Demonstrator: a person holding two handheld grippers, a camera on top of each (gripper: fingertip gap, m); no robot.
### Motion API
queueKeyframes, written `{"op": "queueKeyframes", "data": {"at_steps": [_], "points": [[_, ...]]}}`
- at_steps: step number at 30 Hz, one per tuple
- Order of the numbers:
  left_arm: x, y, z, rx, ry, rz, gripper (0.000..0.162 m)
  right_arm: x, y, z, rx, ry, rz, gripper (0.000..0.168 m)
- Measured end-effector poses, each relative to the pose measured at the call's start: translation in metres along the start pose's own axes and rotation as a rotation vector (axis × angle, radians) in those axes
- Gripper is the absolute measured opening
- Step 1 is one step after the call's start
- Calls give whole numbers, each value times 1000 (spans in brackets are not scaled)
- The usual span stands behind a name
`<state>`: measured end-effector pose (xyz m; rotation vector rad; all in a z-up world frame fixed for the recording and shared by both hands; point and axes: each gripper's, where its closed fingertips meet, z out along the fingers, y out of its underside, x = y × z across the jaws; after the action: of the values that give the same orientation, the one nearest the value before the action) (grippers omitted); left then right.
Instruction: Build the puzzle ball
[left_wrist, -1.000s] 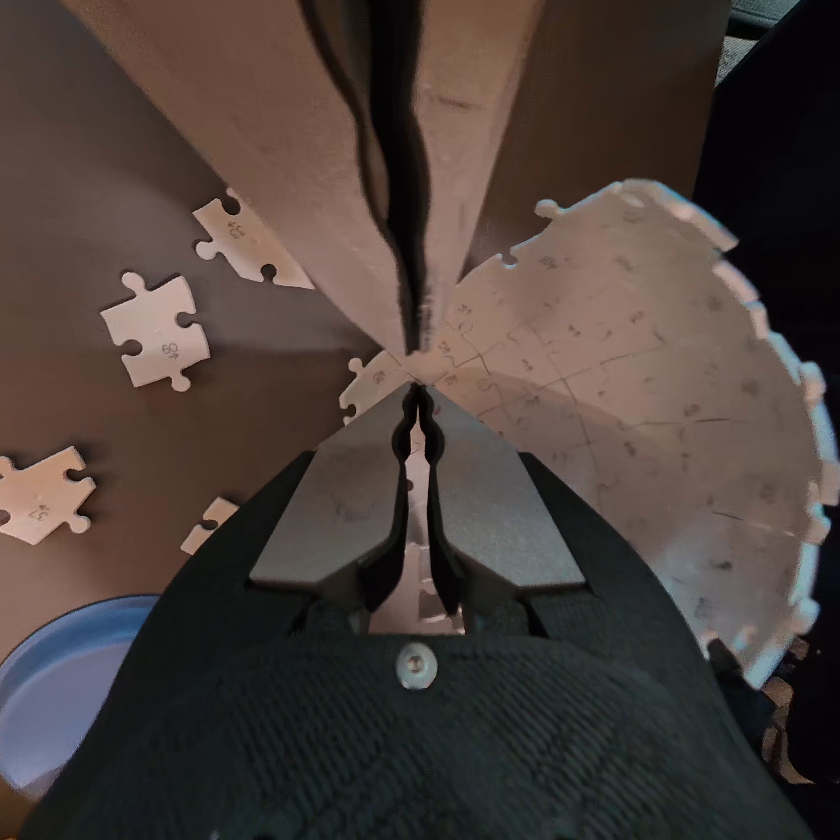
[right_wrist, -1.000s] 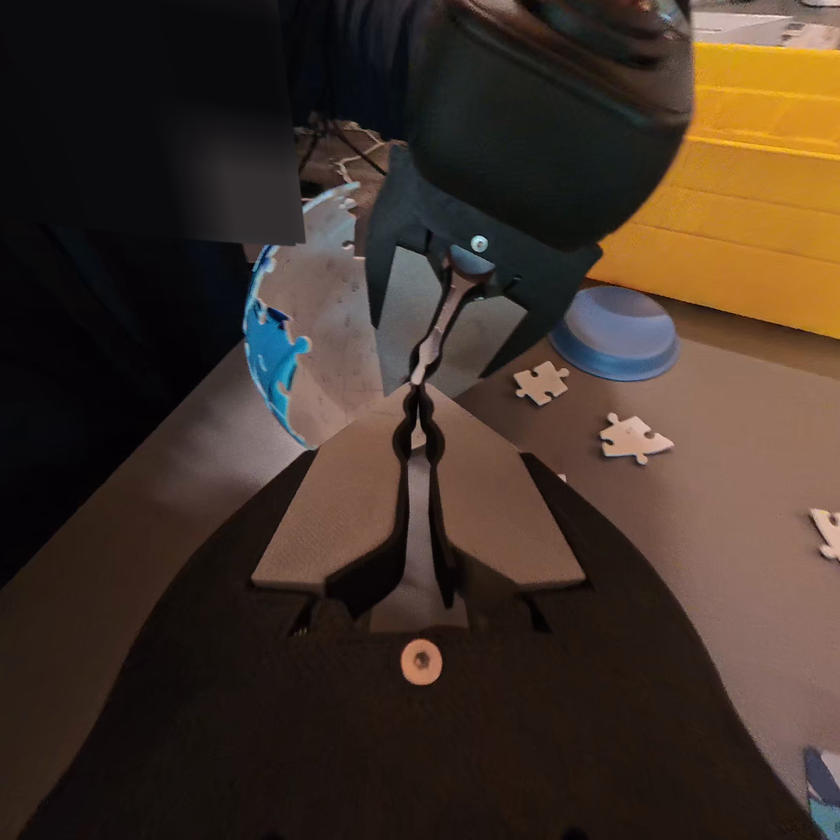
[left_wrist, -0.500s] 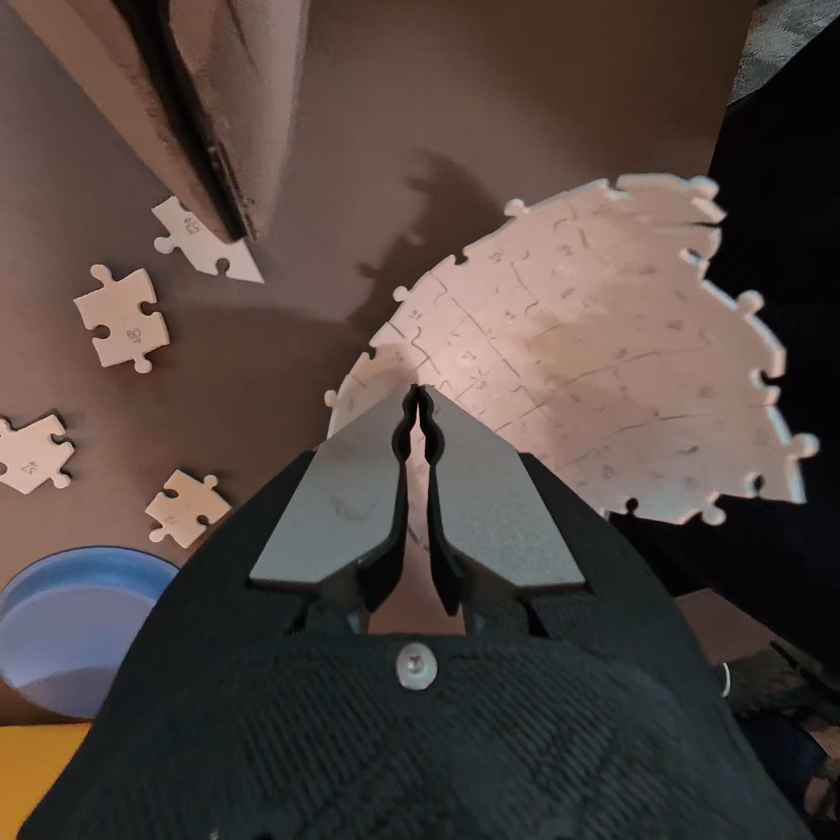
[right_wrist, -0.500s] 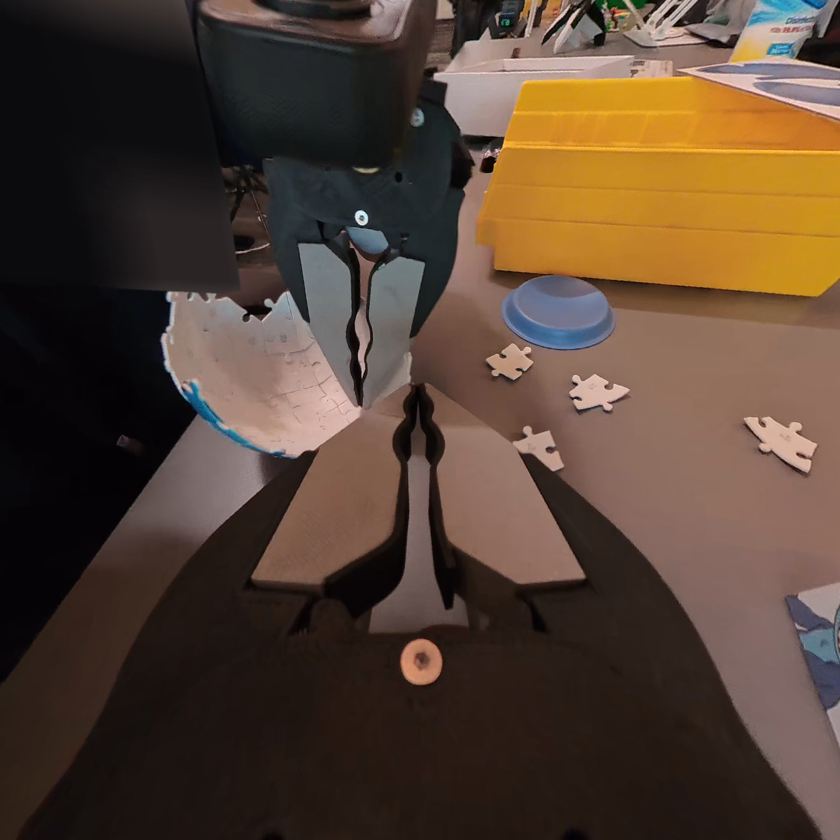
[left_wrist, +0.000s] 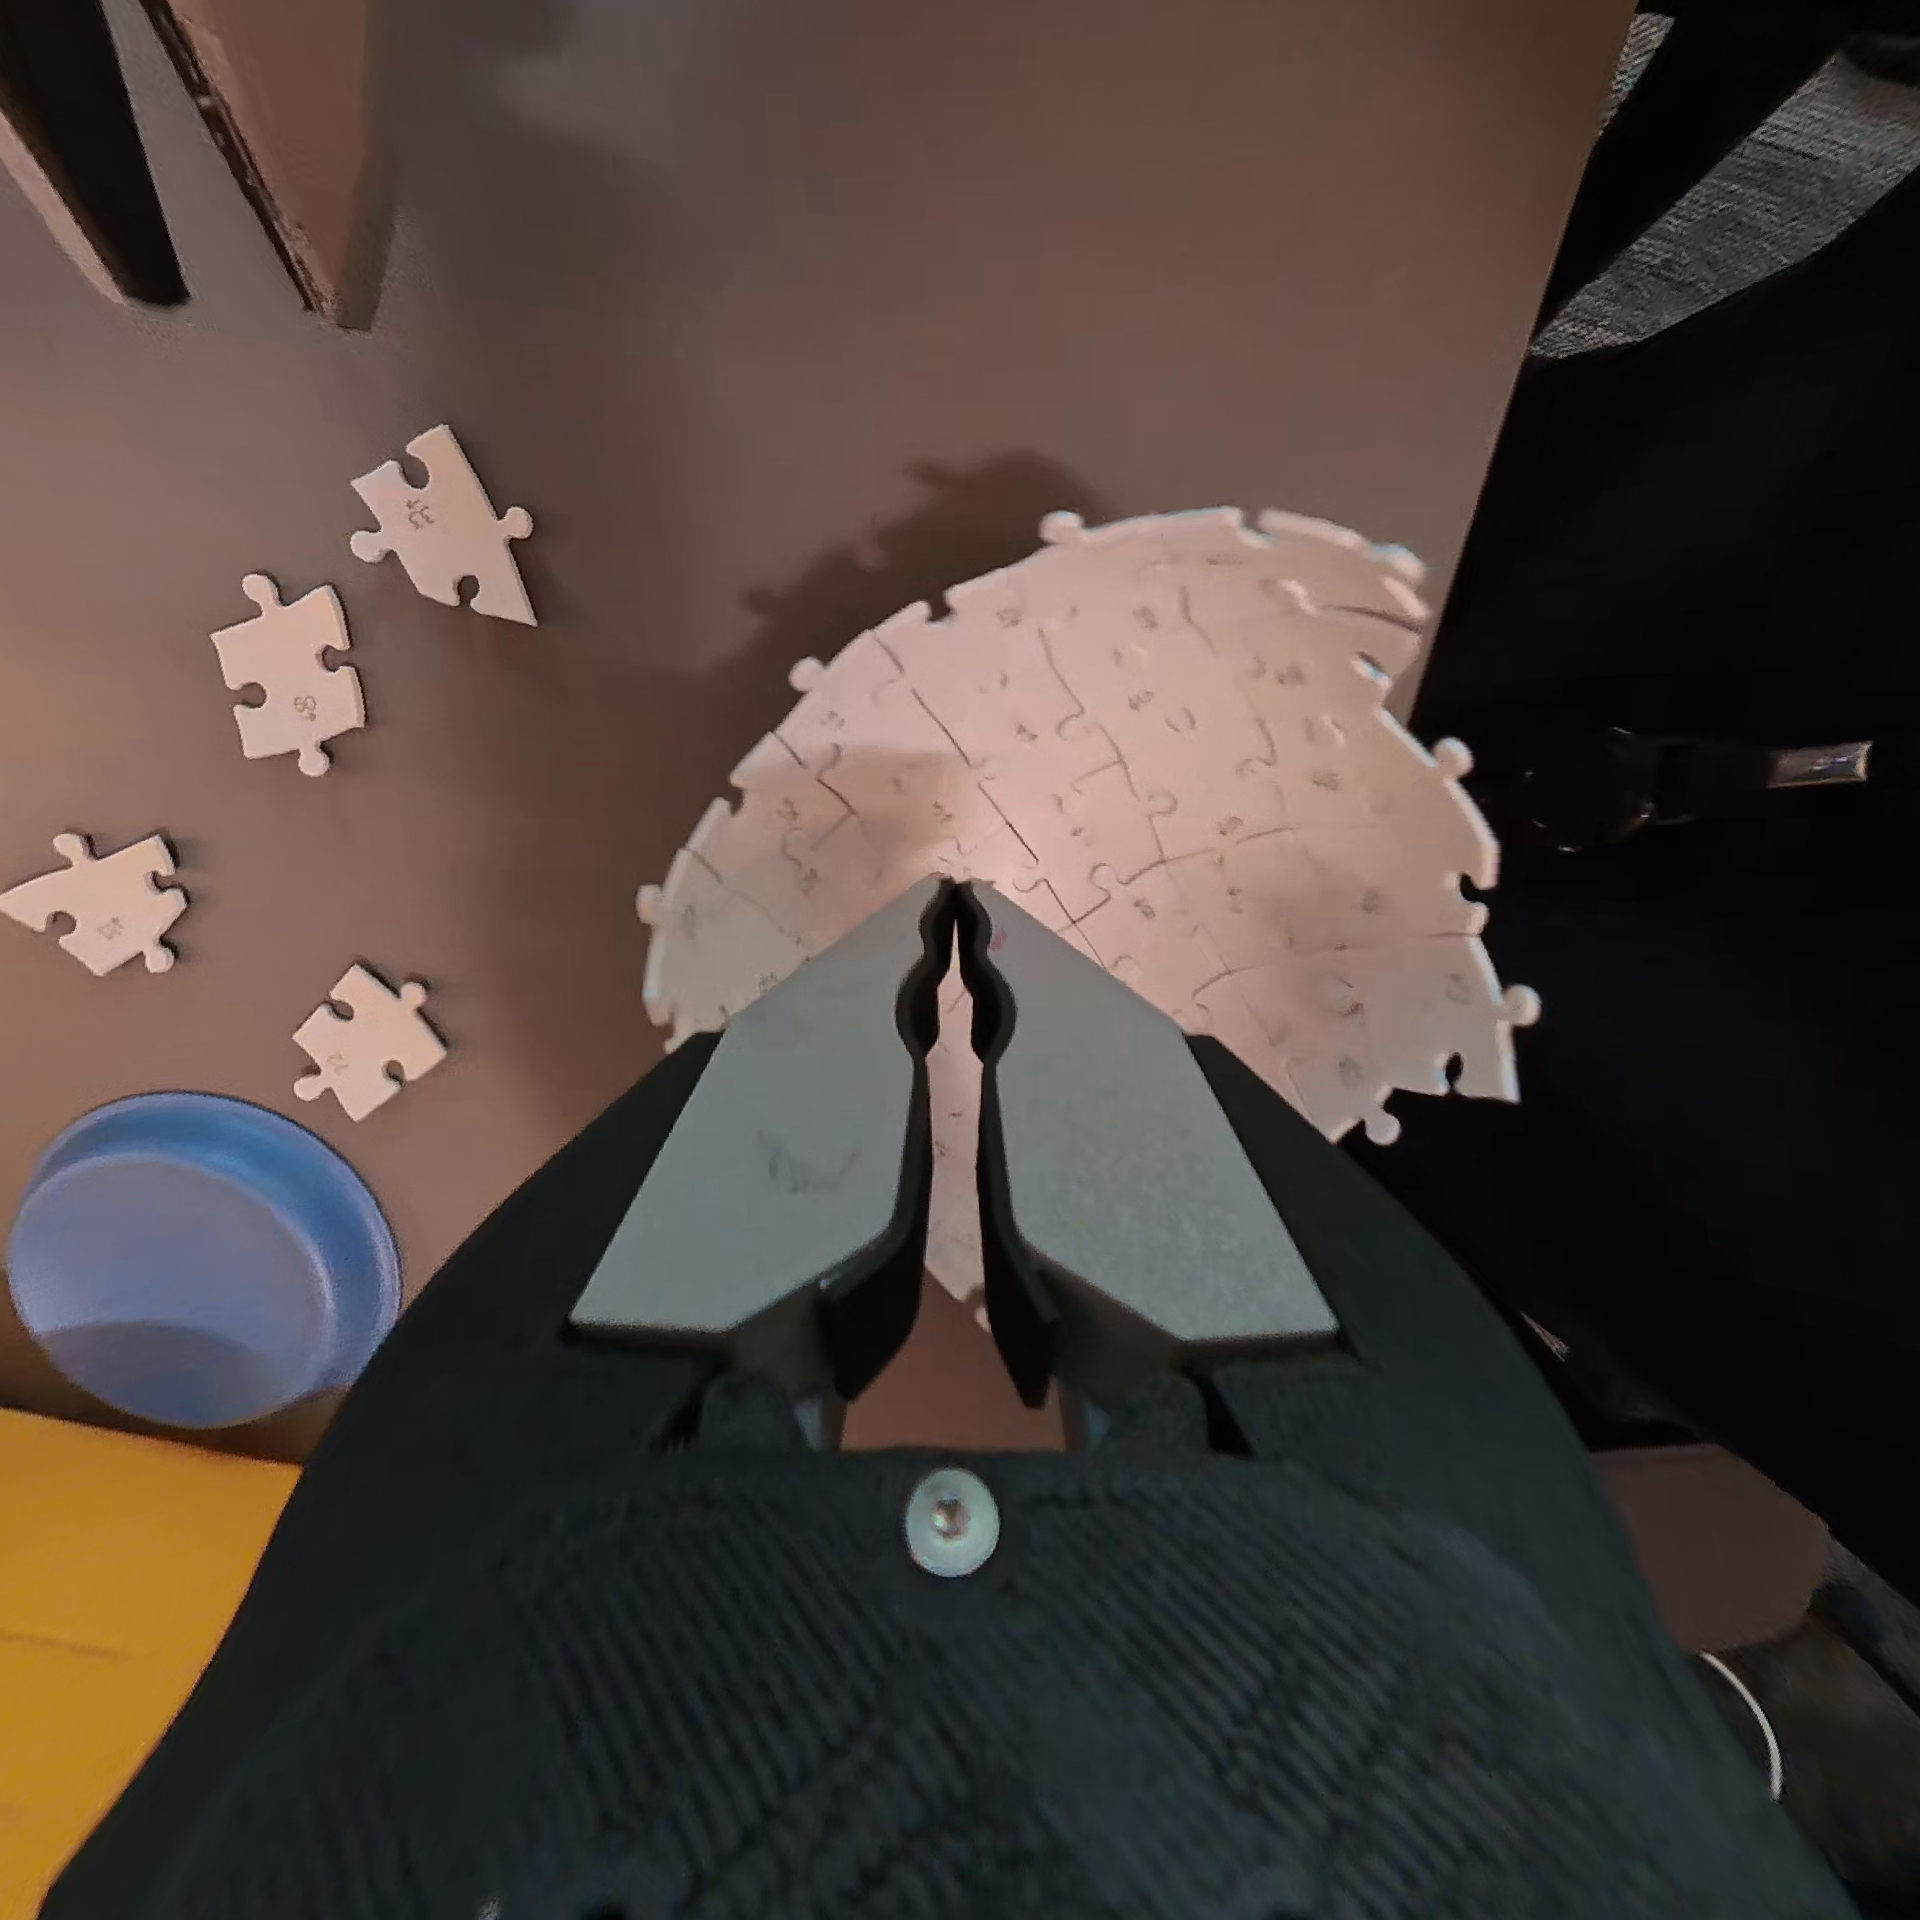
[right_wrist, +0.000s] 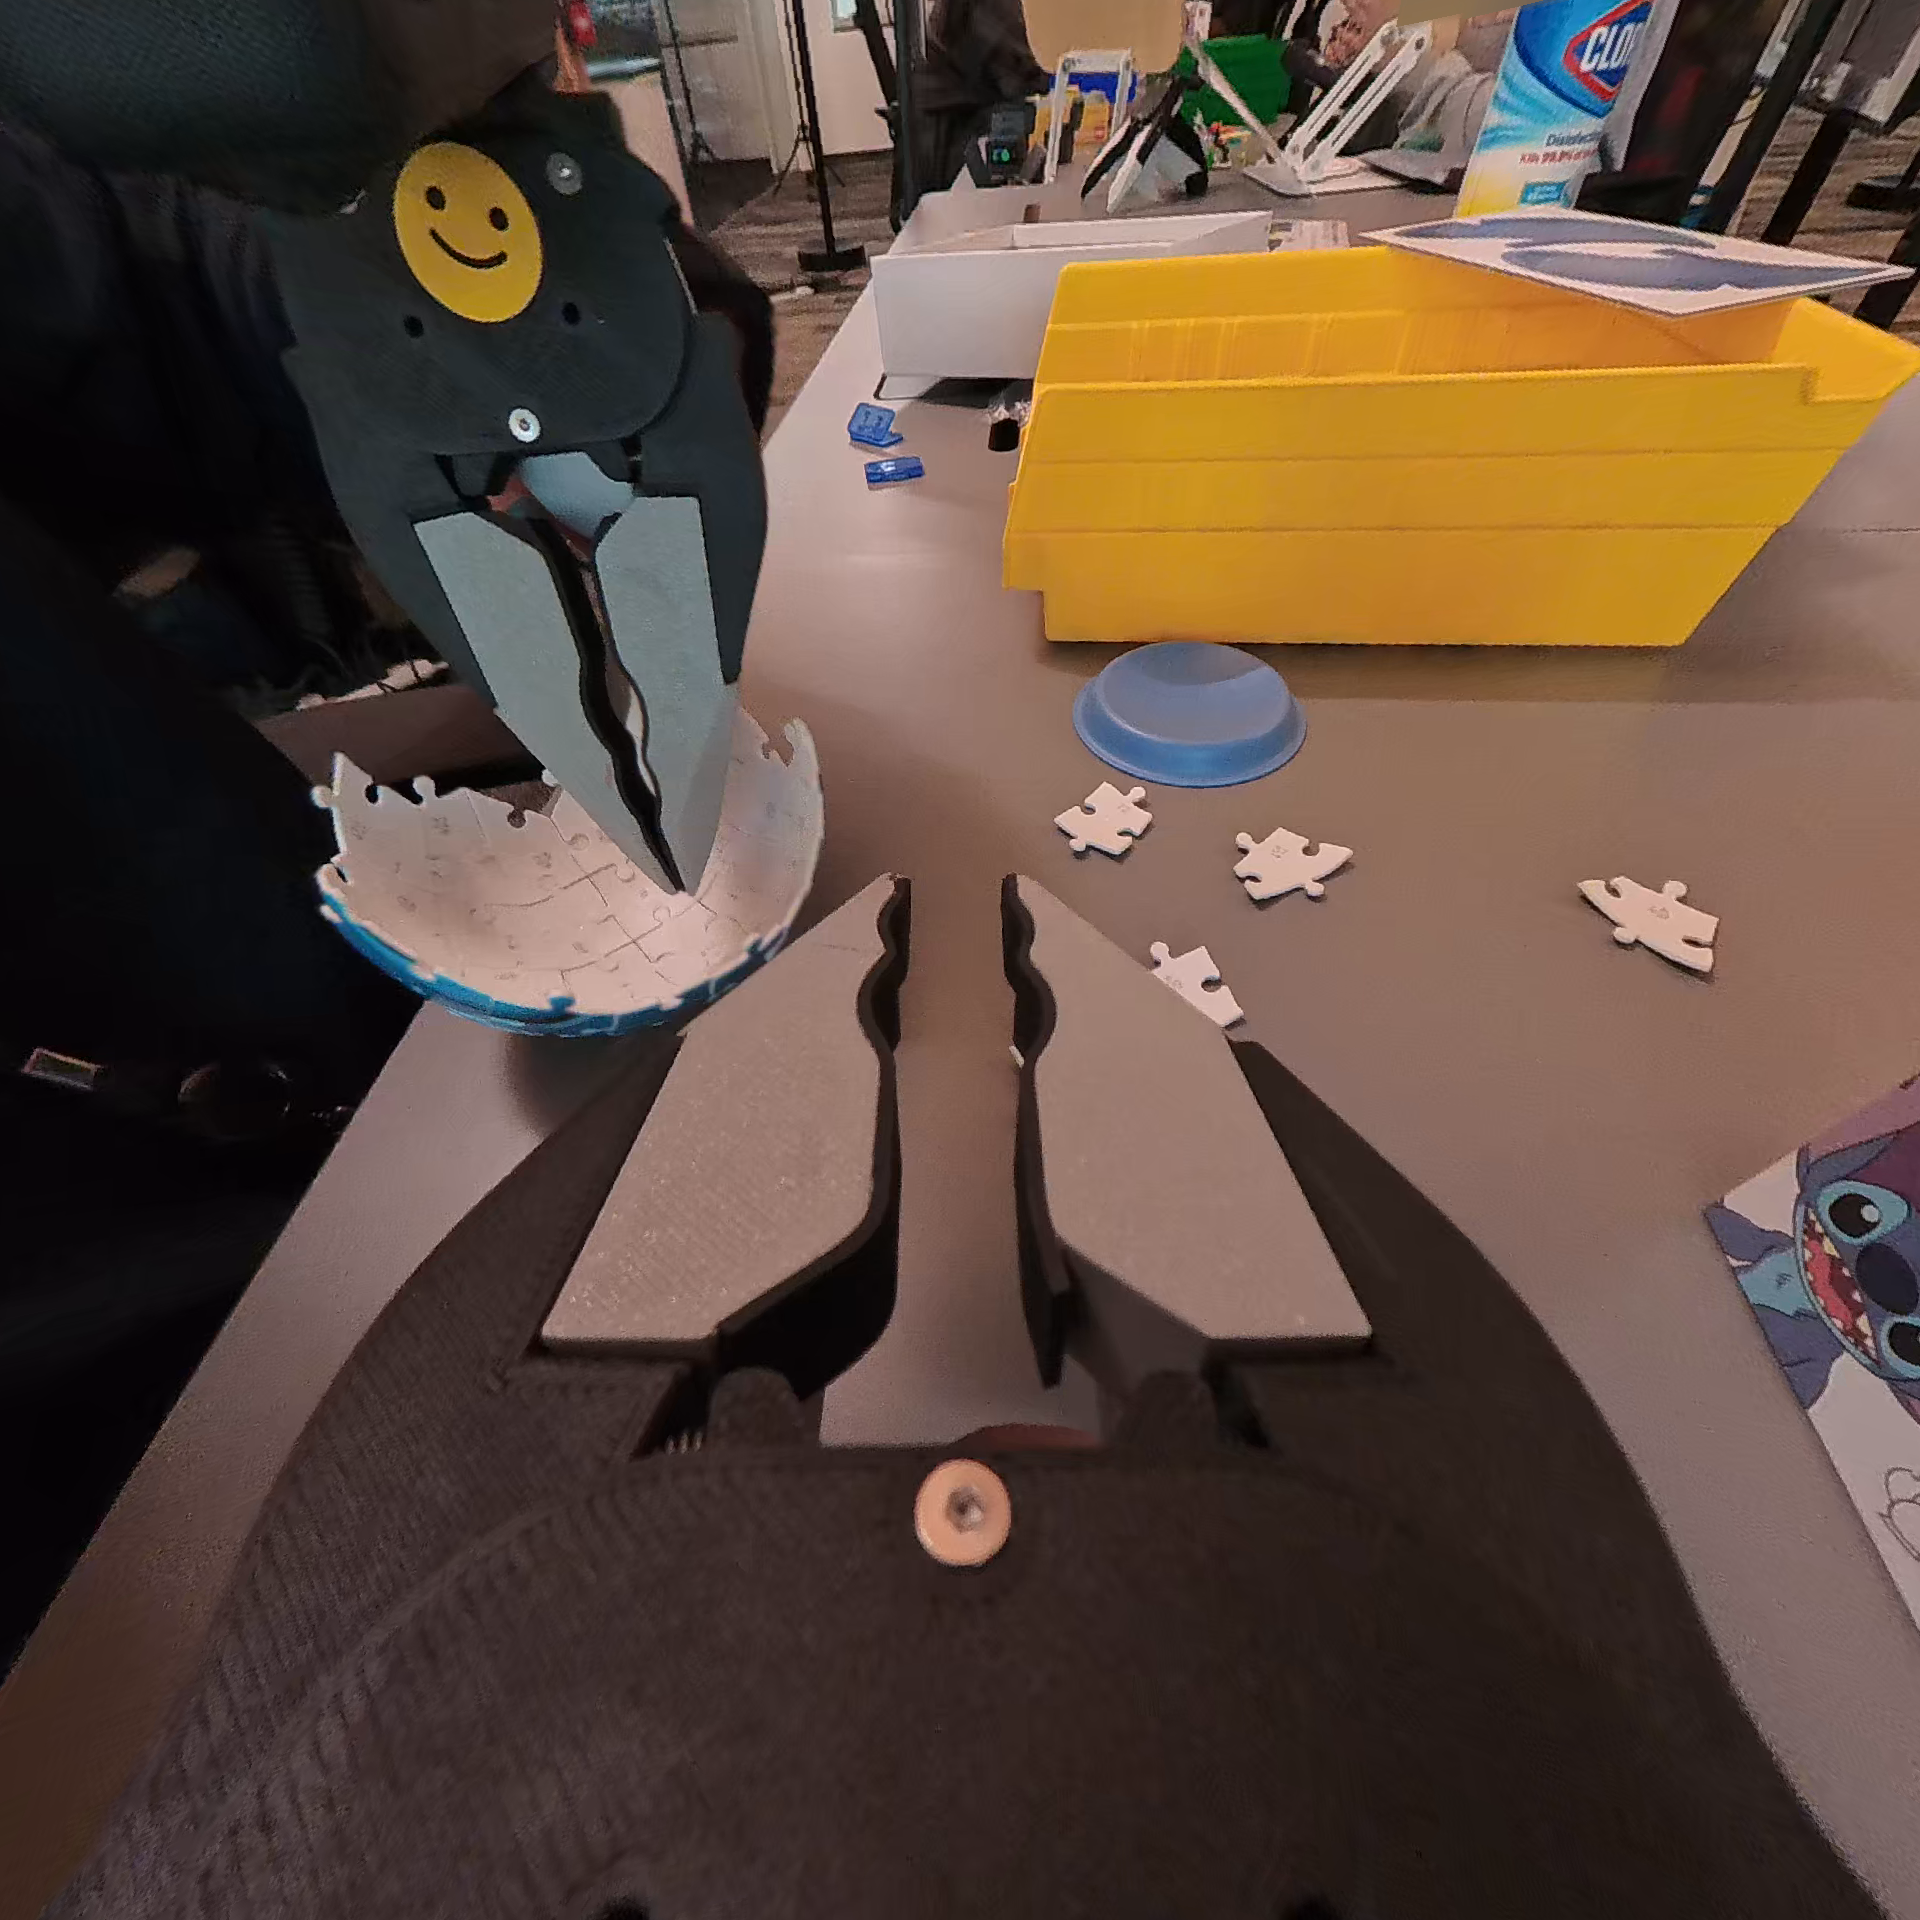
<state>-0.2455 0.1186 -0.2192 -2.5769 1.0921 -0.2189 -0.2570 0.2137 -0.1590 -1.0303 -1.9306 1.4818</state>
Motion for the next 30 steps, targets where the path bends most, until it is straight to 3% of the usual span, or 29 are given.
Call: {"op": "queueKeyframes", "data": {"at_steps": [1, 8, 15, 22, 30], "points": [[1, 1, -2, 2, -13, -3, 0, 0, -1, -1, 7, 3, 8, 15], [14, -7, -29, 123, -92, -45, 0, 11, 10, -8, 4, 64, 62, 20], [19, 3, -108, 402, -200, -167, 0, 17, 19, -17, 11, 115, 110, 24], [-20, 61, -183, 657, -405, -409, 0, 25, 22, -22, 34, 182, 143, 28], [-94, 110, -206, 925, -510, -708, 0, 49, 30, -30, 12, 350, 175, 45]]}}
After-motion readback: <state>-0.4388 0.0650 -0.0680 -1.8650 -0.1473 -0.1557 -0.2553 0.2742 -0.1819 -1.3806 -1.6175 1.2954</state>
